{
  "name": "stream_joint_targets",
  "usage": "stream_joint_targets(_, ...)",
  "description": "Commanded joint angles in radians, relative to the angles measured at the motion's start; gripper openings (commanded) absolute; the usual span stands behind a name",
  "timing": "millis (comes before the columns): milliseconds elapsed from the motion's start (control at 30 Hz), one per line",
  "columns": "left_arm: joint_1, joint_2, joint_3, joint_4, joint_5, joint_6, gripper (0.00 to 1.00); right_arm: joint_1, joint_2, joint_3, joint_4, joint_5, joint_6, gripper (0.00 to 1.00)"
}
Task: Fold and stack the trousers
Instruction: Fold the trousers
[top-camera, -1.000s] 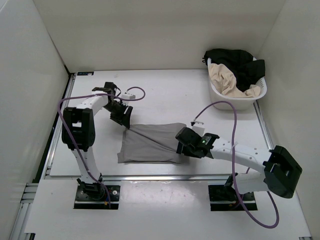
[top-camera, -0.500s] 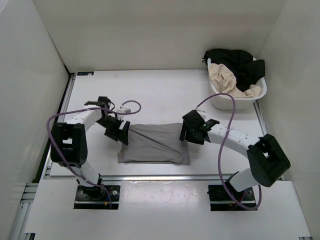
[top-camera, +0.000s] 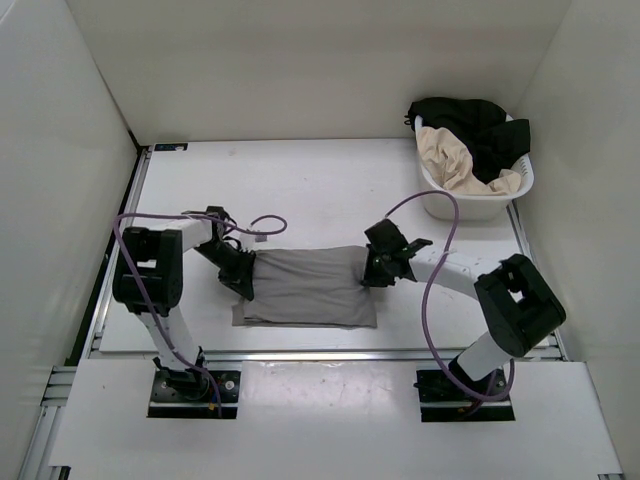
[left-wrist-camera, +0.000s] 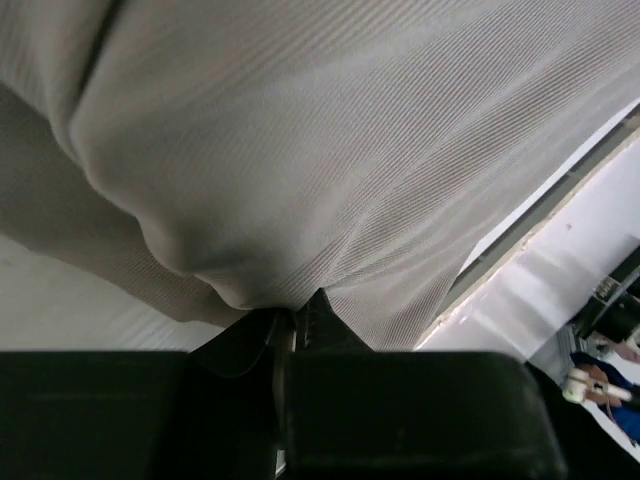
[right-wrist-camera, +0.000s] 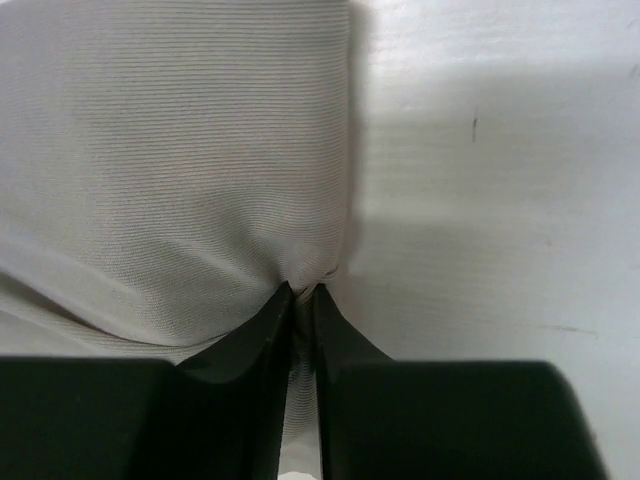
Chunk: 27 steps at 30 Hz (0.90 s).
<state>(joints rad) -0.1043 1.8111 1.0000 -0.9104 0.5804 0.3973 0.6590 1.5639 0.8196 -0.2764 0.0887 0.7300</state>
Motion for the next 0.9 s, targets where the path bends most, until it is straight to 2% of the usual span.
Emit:
stream_joint_targets(0, -0.012, 0.037, 0.067, 0.054, -0.010, 0.026, 0.15, -0.042, 0.030, 0.001, 0.029, -0.007, 0.012, 0.13)
stream_joint_targets(200, -0.012, 0.120, 0.236, 0.064, -0.047, 0.035, 0.15, -0.122, 0.114, 0.082, 0.016, 0.015, 0.012, 0.03)
stream_joint_targets(333, -0.012, 0.207, 0.371, 0.045, -0.036, 0.026, 0.15, -0.203, 0.238, 0.219, -0.033, 0.016, -0.059, 0.01)
stream_joint_targets(367, -0.012, 0.223, 0.417, 0.045, -0.036, 0.017, 0.15, -0.214, 0.264, 0.302, -0.068, 0.016, -0.079, 0.00)
stream_joint_targets(500, -0.012, 0.286, 0.505, 0.036, -0.027, -0.011, 0.21, -0.252, 0.381, 0.505, -0.168, 0.016, -0.176, 0.00)
stream_joint_targets(567, -0.012, 0.286, 0.517, 0.036, -0.018, -0.023, 0.25, -0.263, 0.406, 0.547, -0.193, 0.016, -0.188, 0.00)
stream_joint_targets(600, -0.012, 0.286, 0.517, 0.036, -0.017, -0.023, 0.25, -0.263, 0.406, 0.547, -0.193, 0.016, -0.188, 0.04)
stream_joint_targets(633, -0.012, 0.286, 0.517, 0.027, -0.017, -0.023, 0.30, -0.272, 0.406, 0.558, -0.204, 0.016, -0.188, 0.09)
stream_joint_targets(667, -0.012, 0.274, 0.517, 0.027, -0.017, -0.023, 0.34, -0.272, 0.392, 0.558, -0.204, 0.028, -0.199, 0.20)
stream_joint_targets(700, -0.012, 0.274, 0.517, 0.027, -0.017, -0.023, 0.41, -0.272, 0.381, 0.558, -0.217, 0.040, -0.199, 0.27)
stream_joint_targets(733, -0.012, 0.260, 0.517, 0.027, -0.030, -0.034, 0.58, -0.272, 0.348, 0.546, -0.218, 0.055, -0.199, 0.36)
stream_joint_targets(767, -0.012, 0.246, 0.517, 0.027, -0.030, -0.043, 0.64, -0.272, 0.326, 0.535, -0.233, 0.071, -0.199, 0.55)
stream_joint_targets(833, -0.012, 0.205, 0.543, 0.018, -0.040, -0.058, 0.70, -0.251, 0.243, 0.535, -0.279, 0.117, -0.199, 0.74)
stream_joint_targets(867, -0.012, 0.183, 0.555, 0.018, -0.053, -0.078, 0.76, -0.230, 0.211, 0.544, -0.305, 0.182, -0.199, 0.97)
